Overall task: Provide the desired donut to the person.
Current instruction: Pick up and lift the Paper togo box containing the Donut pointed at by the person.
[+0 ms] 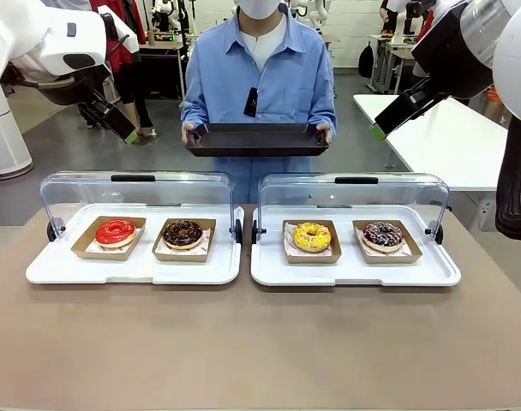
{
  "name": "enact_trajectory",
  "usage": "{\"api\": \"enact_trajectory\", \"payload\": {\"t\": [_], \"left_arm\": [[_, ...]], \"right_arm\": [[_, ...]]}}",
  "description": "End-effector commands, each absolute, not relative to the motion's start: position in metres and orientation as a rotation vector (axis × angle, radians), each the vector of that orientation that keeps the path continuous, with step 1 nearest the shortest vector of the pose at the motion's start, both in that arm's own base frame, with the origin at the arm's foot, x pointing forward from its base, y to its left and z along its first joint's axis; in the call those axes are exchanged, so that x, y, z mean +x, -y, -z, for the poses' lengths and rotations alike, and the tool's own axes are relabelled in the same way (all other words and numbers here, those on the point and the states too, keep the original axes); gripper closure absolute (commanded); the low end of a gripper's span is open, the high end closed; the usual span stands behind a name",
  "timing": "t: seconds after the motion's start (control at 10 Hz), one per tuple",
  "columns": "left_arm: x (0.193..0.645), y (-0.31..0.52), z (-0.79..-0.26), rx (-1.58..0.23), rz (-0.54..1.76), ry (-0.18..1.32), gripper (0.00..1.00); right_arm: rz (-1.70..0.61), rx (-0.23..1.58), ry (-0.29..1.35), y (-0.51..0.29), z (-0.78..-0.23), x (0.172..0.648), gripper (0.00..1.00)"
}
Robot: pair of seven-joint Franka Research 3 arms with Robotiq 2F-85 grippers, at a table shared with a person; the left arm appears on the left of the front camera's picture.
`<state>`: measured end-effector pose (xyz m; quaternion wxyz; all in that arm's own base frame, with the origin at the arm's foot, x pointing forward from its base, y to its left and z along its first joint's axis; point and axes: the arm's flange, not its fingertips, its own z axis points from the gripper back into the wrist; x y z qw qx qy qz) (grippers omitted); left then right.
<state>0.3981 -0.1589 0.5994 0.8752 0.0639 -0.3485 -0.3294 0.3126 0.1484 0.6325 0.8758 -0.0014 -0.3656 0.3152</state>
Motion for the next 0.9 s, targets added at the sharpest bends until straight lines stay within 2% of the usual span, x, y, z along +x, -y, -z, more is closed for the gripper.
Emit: {"api": "enact_trajectory", "payload": {"t": [0.0,0.1,0.3,0.5,0.8], "left_arm": [[0.398,0.159,-0.599,0.134,0.687,0.727,0.0],[0.398,0.159,-0.599,0.133,0.688,0.728,0.0],[0.419,0.127,-0.587,-0.163,0.961,0.669,0.0],[0.438,0.087,-0.581,-0.344,1.044,0.67,0.0],[0.434,0.018,-0.575,-0.532,1.122,0.752,0.0]], "right_arm": [[-0.656,-0.002,0.775,-0.148,-0.627,0.314,0.0],[-0.658,-0.003,0.763,-0.148,-0.633,0.313,0.0],[-0.868,0.23,0.732,-0.12,-0.619,0.341,0.0],[-0.967,0.425,0.797,-0.082,-0.61,0.369,0.0],[-1.013,0.5,0.863,-0.015,-0.579,0.385,0.0]]}}
